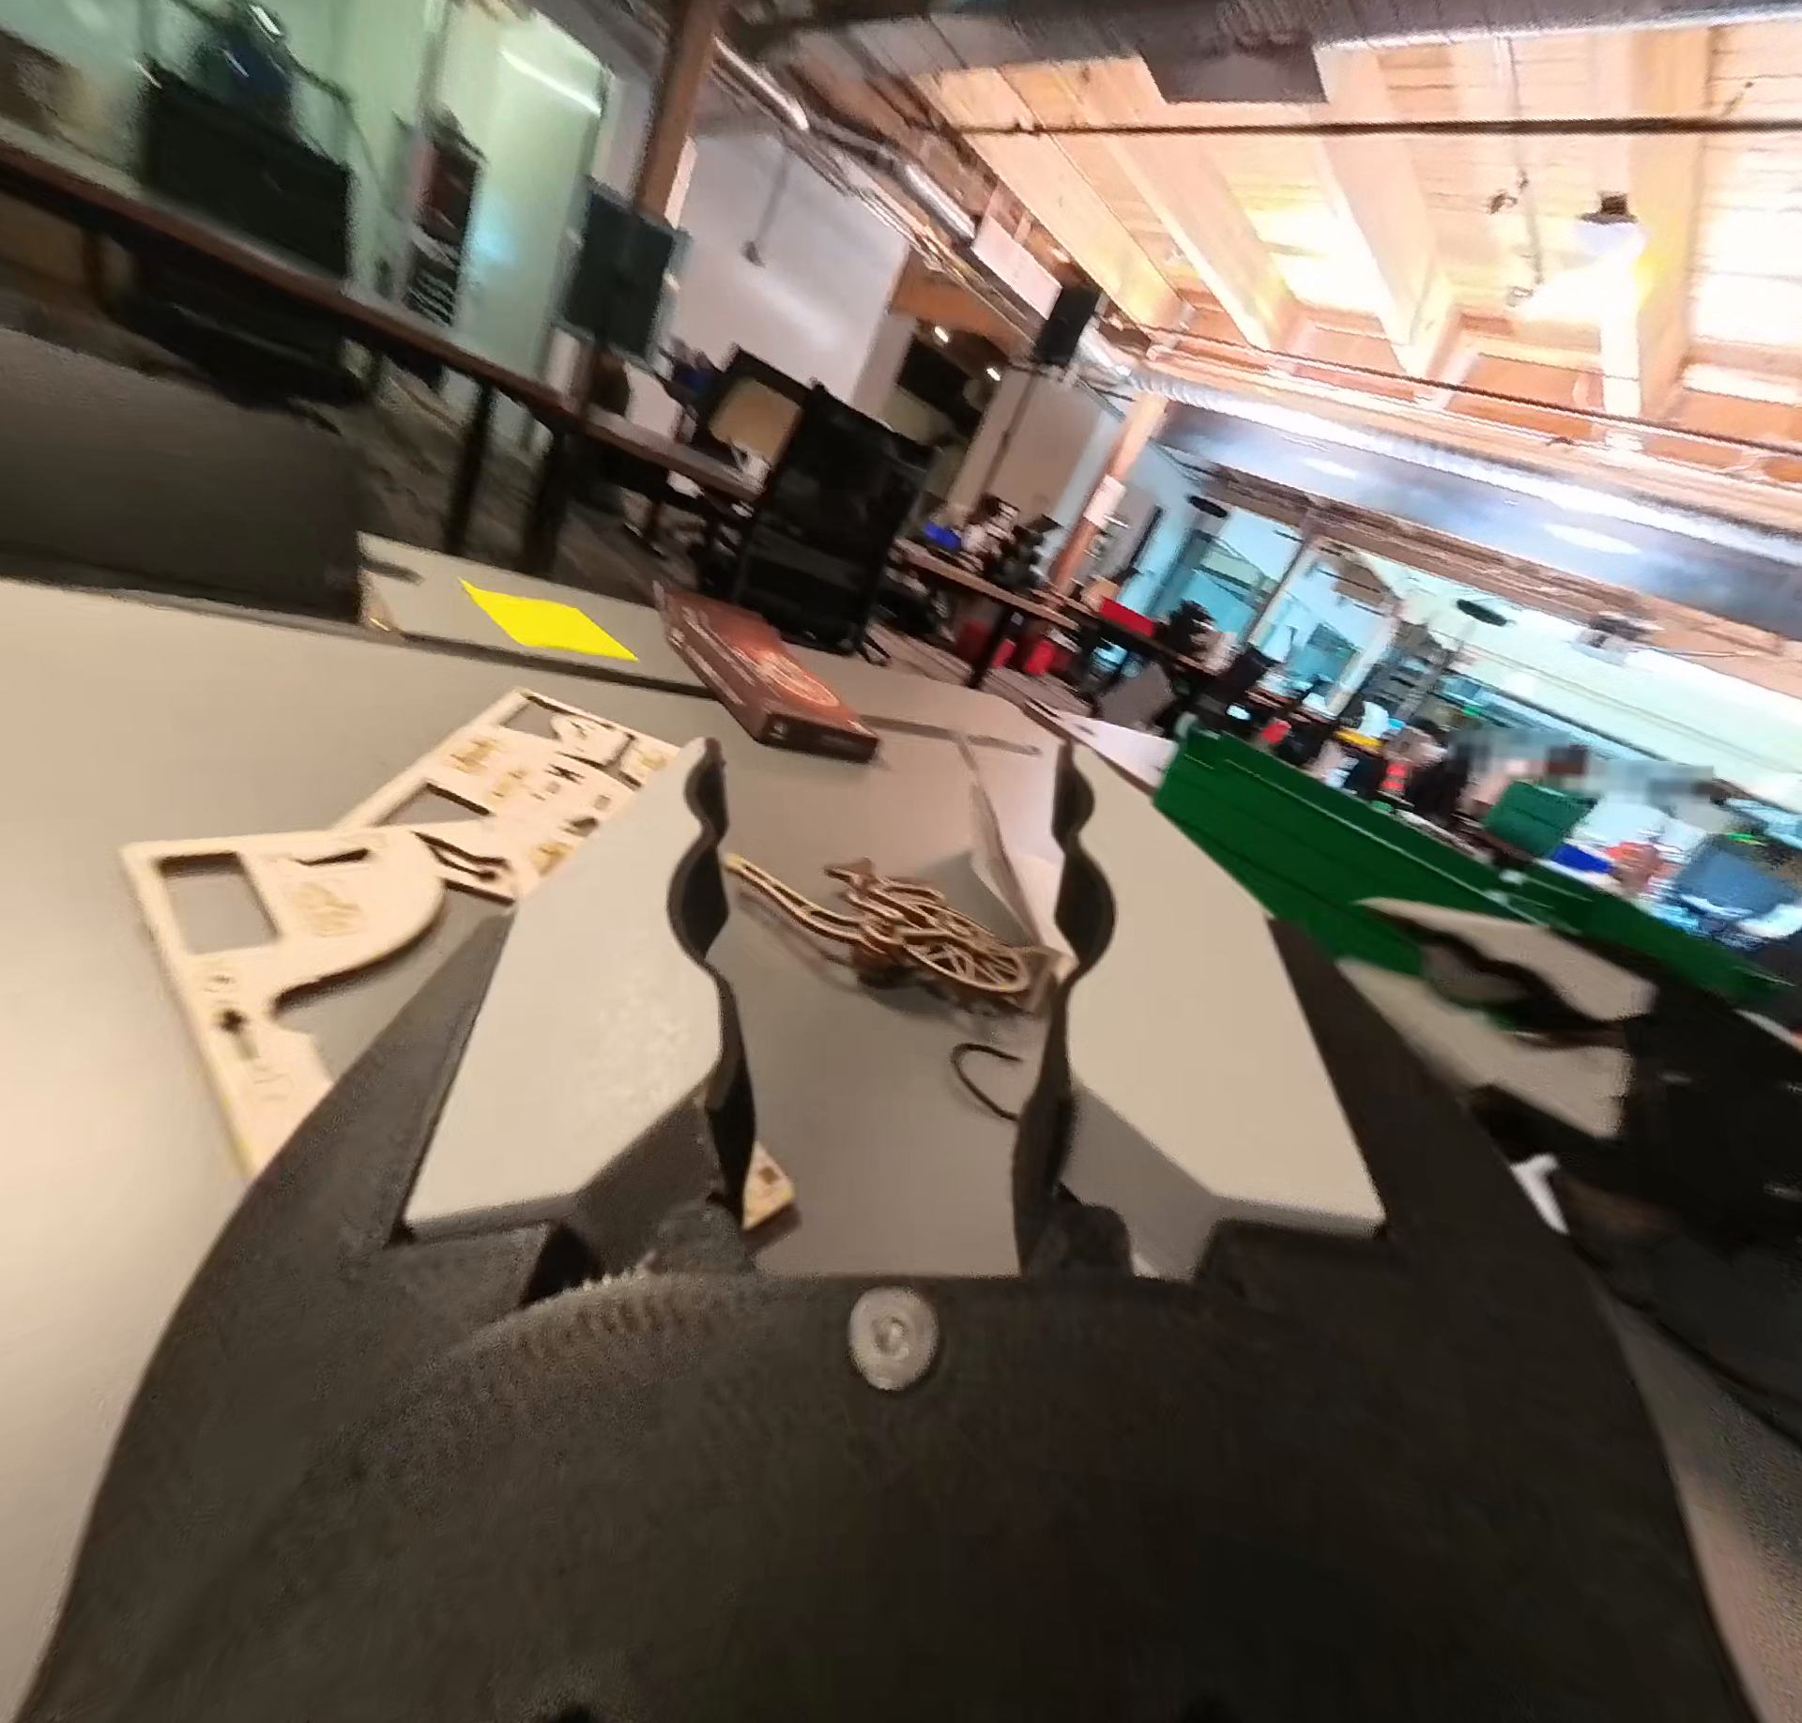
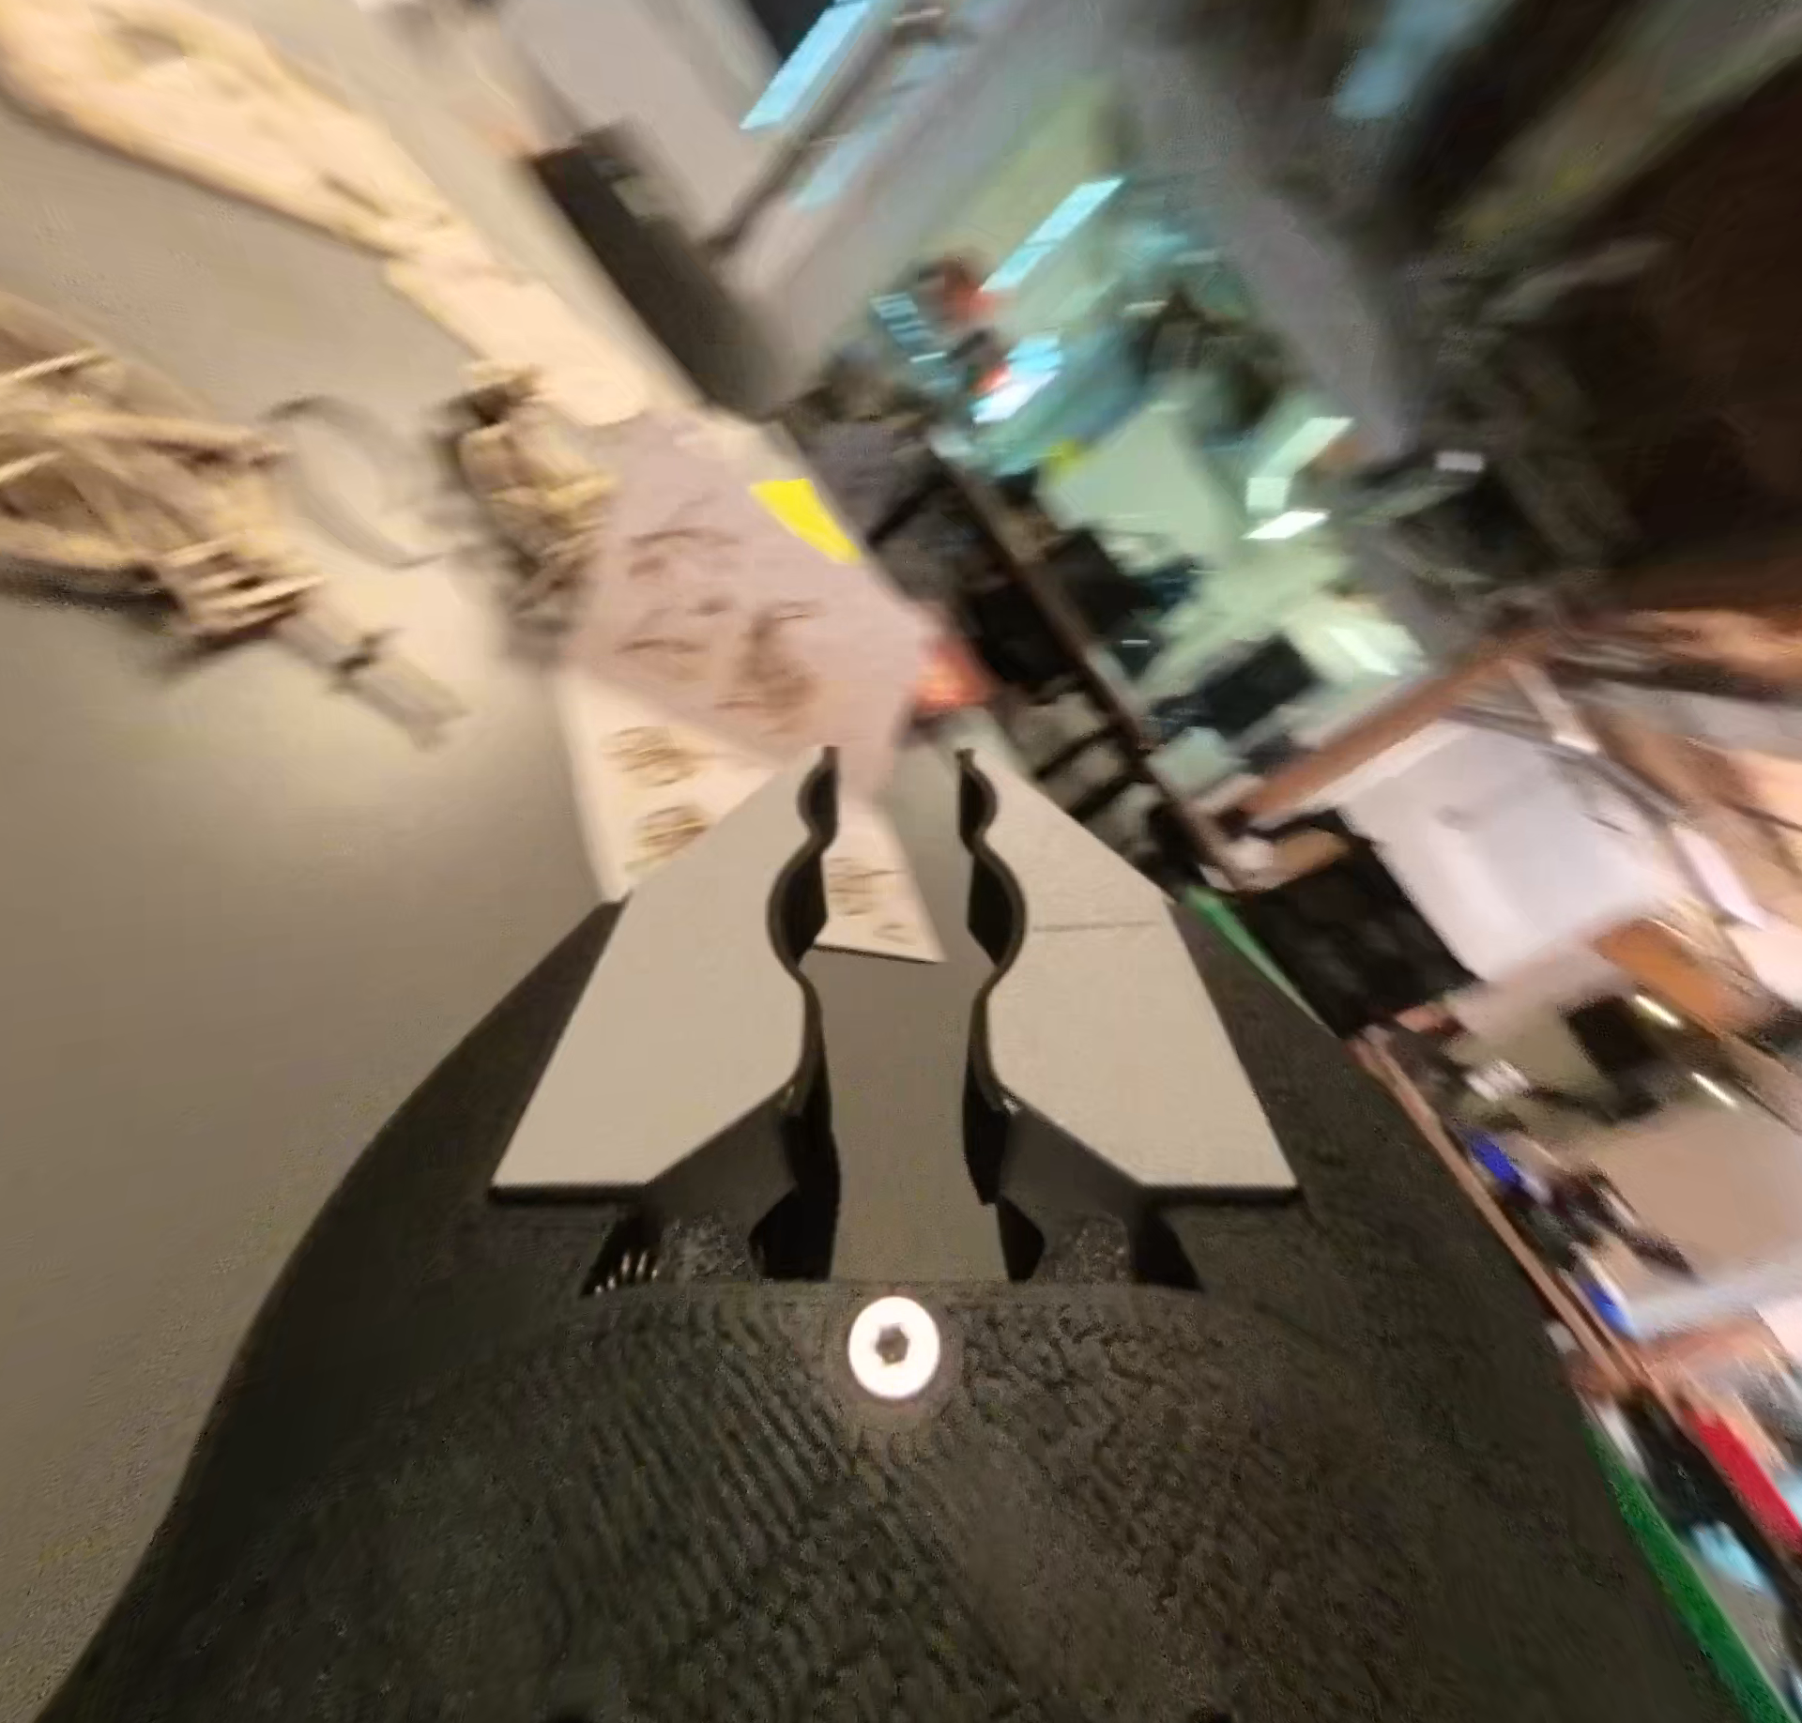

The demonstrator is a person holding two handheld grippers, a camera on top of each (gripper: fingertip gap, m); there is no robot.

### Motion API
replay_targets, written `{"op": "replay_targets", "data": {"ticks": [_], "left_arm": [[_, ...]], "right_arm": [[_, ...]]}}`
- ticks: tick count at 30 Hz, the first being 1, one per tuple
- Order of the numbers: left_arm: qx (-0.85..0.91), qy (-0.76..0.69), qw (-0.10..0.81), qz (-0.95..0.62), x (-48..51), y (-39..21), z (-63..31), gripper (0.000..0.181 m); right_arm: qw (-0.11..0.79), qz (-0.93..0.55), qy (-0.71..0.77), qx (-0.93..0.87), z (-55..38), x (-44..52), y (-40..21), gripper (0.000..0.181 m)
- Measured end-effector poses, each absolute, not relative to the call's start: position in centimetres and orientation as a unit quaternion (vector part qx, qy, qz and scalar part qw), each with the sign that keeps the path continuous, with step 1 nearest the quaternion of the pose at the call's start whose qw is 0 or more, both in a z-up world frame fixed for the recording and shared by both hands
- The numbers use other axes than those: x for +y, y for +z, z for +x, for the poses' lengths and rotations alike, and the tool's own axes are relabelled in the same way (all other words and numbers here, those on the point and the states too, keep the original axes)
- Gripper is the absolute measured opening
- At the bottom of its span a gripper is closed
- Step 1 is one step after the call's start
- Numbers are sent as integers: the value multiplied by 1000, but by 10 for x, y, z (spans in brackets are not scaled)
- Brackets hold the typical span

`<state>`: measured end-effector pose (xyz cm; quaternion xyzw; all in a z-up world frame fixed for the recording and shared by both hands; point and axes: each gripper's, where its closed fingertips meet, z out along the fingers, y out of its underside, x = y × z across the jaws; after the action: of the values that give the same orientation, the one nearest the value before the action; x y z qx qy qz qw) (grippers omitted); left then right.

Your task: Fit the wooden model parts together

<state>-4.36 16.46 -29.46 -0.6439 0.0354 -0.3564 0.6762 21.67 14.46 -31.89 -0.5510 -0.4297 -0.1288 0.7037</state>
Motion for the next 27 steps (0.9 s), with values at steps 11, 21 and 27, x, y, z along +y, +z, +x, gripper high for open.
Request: {"op": "replay_targets", "data": {"ticks": [11, 21, 27], "left_arm": [[97, -263, 721, -633, 154, -288, -45, 7], [162, -249, 708, -640, 166, -295, -7, 18], [102, -267, 713, -640, 201, -294, 9, 17]], "right_arm": [[770, -601, -97, -192, 305, 159, -288, 0], [757, -603, -100, -230, 291, 162, -294, 0], [761, -595, -99, -237, 287, 159, -292, 0]]}}
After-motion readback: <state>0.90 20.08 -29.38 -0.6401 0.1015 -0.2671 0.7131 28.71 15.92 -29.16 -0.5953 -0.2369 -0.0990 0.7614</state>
